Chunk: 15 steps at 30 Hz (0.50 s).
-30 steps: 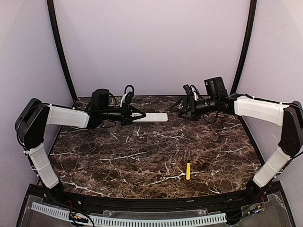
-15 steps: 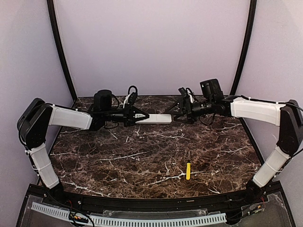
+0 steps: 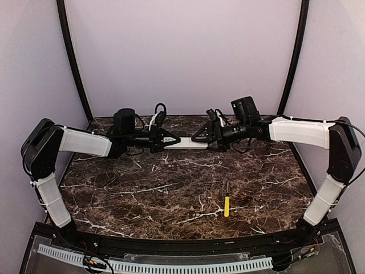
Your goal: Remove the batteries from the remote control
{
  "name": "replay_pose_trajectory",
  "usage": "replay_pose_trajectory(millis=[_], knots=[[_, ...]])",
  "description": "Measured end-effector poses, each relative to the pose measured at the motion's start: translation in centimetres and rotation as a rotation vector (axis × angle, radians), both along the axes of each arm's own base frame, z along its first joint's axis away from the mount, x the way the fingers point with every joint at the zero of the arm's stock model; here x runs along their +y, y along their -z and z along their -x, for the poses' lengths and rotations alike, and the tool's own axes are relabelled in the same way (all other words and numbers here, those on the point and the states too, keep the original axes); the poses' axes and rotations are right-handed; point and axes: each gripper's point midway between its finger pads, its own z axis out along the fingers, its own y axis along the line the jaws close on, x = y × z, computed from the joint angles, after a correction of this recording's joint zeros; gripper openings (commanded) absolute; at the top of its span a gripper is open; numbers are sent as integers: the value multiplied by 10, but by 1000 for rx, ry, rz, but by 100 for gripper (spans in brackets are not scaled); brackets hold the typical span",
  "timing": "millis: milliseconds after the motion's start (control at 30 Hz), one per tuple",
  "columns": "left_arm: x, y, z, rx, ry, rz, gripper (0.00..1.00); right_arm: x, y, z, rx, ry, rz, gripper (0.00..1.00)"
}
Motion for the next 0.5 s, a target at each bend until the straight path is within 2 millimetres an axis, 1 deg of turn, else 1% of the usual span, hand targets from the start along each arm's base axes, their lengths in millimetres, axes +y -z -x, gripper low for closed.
replay_pose_trajectory(millis=[133,500], knots=[[0,-1,0,-3,0,4,0,5,-1,1,-2,-10,-2,87],[0,-2,0,-5,0,6,0,8,3,0,16,-13,0,72]])
